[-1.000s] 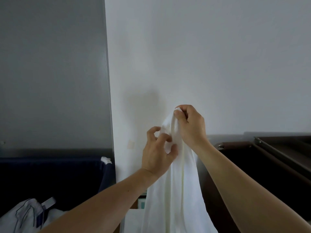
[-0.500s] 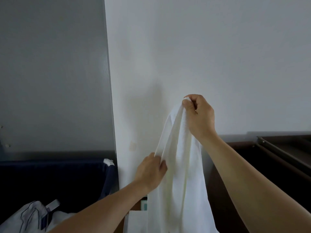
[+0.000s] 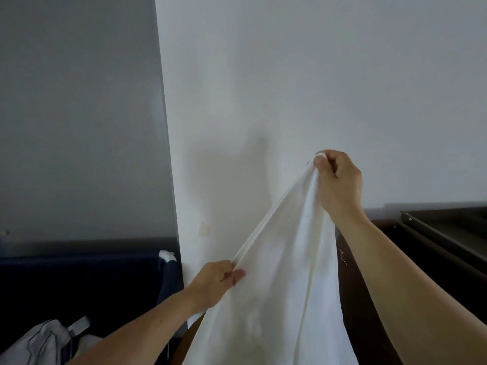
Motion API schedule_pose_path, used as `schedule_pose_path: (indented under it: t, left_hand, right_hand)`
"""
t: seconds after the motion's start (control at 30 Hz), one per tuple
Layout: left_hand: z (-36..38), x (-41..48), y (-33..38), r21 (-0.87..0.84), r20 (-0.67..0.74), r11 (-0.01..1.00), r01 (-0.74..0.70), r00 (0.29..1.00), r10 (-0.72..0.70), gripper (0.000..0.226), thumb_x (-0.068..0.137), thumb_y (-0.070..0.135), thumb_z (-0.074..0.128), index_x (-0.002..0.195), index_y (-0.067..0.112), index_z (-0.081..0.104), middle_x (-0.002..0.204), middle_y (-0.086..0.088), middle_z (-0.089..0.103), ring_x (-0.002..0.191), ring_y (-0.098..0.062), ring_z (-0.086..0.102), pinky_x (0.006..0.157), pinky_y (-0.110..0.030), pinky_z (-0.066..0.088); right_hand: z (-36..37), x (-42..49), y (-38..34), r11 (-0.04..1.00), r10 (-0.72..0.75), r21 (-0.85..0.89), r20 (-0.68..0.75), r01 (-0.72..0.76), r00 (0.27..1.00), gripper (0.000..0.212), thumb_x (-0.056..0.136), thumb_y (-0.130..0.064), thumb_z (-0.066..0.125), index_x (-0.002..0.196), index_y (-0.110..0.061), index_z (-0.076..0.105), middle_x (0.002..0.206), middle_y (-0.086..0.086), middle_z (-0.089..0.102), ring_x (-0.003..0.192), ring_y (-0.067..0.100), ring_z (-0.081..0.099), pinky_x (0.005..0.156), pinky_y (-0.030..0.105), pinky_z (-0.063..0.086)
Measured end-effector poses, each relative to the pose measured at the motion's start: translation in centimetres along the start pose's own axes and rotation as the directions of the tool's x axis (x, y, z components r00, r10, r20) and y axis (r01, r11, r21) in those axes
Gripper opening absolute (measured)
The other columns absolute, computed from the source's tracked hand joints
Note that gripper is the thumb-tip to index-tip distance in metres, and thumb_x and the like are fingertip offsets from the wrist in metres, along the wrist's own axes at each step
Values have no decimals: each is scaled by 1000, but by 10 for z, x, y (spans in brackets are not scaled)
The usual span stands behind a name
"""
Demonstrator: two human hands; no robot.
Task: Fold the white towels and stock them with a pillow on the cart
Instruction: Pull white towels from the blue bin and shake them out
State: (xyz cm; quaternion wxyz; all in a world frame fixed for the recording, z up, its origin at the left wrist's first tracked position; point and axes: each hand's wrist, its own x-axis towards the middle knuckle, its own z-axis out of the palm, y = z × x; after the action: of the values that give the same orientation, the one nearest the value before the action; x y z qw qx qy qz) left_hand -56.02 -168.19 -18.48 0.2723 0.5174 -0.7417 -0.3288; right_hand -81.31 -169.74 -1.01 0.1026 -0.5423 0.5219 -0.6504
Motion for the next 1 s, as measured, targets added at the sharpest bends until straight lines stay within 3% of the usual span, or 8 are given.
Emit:
schedule_pose_path:
  t: [0.17,0.3,0.37,0.5,0.63,0.73,0.87,1.0]
  left_hand:
    - [4,-11,-4,19,-31,996,-91,995,91,39,87,58,55,64,26,59,64,12,52,58,-5,49,59,-20,42]
    - [6,-29,-9,-28,-6,989,-144,990,143,48,92,54,51,82,11,69,73,11,61,67,-7,58,64,-22,48]
    - [6,-35,-8,-147,-19,983,-107,994,106,29,97,38,53,90,20,73,82,18,70,78,-5,66,72,-18,50]
    - [-9,-39,4,-353,-70,933,-76,996,55,24,103,26,49,118,28,68,106,1,74,99,-16,70,87,-27,56]
    - [-38,-36,15,-168,-86,984,-58,995,44,22,102,37,47,124,40,46,93,-12,68,78,-28,65,66,-29,53]
    - [-48,-30,20,-42,-86,999,-18,996,14,16,102,41,46,109,31,56,90,-4,69,76,-21,64,66,-30,53]
    - [-45,-16,40,54,-80,999,-1,997,5,30,102,38,48,89,15,62,81,1,64,72,-14,58,69,-26,49]
    - [-33,8,94,198,-38,970,-138,988,148,27,102,33,48,92,13,62,82,4,62,74,-10,54,66,-18,41]
  right_hand:
    - [-5,6,15,995,94,49,-51,-91,994,15,100,-27,52,106,-21,65,83,-15,60,71,1,53,66,17,40]
    - [-8,8,32,983,182,49,-77,-178,980,19,100,-27,52,109,-17,66,83,-13,59,72,3,53,63,18,40]
    - [-8,8,36,979,204,32,-72,-203,976,19,100,-27,51,109,-16,65,81,-11,58,70,5,52,62,20,40]
    - [-13,9,44,975,204,-75,-73,-209,976,19,102,-28,49,110,-17,62,83,-9,57,71,7,52,59,21,39]
    - [-26,8,62,950,182,-245,-72,-194,981,30,102,-27,47,120,-9,63,97,1,61,92,22,56,79,33,43]
    - [-31,3,69,933,169,-312,-64,-181,983,31,103,-28,44,119,-8,61,102,6,64,96,26,58,79,36,42]
    - [-22,-15,50,906,-17,-411,196,98,980,26,104,-28,44,114,-10,59,105,14,67,95,35,59,81,39,43]
    - [18,-65,38,895,-26,-368,517,251,855,22,104,-33,41,106,-17,55,105,6,68,96,28,60,83,36,44]
